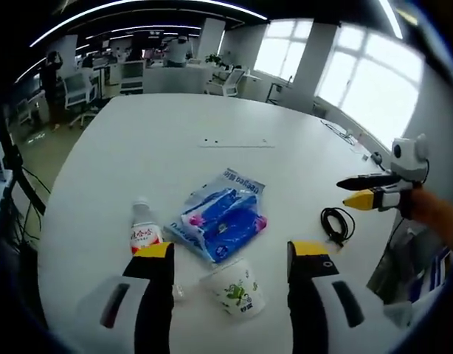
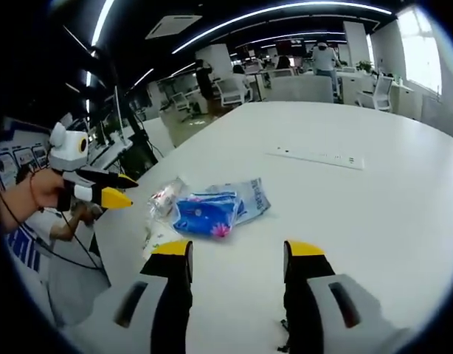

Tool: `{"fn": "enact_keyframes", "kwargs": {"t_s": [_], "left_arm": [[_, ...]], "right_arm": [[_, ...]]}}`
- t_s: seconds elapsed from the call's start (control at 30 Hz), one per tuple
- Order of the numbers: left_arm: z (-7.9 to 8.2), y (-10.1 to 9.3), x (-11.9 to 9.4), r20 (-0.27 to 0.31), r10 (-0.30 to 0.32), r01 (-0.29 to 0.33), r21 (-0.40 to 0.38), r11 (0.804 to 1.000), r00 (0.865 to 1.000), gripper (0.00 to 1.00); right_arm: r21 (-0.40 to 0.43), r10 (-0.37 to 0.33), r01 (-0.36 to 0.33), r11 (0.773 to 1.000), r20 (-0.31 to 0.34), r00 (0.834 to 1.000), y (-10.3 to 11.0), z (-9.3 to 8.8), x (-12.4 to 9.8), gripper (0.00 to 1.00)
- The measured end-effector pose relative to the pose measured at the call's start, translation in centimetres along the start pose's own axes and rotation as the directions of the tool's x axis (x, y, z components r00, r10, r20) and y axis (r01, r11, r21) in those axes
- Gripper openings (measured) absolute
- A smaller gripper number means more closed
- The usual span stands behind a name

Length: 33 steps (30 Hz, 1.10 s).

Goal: Arrange the tabletop items into an orderly group along one side of the table until the central work area is clear of visible clutter.

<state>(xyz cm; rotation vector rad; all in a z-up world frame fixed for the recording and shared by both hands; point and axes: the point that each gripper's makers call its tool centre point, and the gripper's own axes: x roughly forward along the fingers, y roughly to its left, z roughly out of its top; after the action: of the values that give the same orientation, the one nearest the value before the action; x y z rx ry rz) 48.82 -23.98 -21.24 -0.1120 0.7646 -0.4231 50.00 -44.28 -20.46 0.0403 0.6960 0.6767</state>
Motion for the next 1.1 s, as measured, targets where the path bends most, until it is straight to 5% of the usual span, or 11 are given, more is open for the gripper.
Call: {"fn": "enact_keyframes", "kwargs": {"t_s": [1.1], "left_arm": [[-1.3, 3.4, 6.5, -0.105, 0.027, -0.017, 0.091, 0.996, 0.994, 0.46]], "right_arm": [[0.018, 0.079, -0.078, 0.997, -0.069, 0.994, 0.0, -0.4, 9.6, 0.37]]}}
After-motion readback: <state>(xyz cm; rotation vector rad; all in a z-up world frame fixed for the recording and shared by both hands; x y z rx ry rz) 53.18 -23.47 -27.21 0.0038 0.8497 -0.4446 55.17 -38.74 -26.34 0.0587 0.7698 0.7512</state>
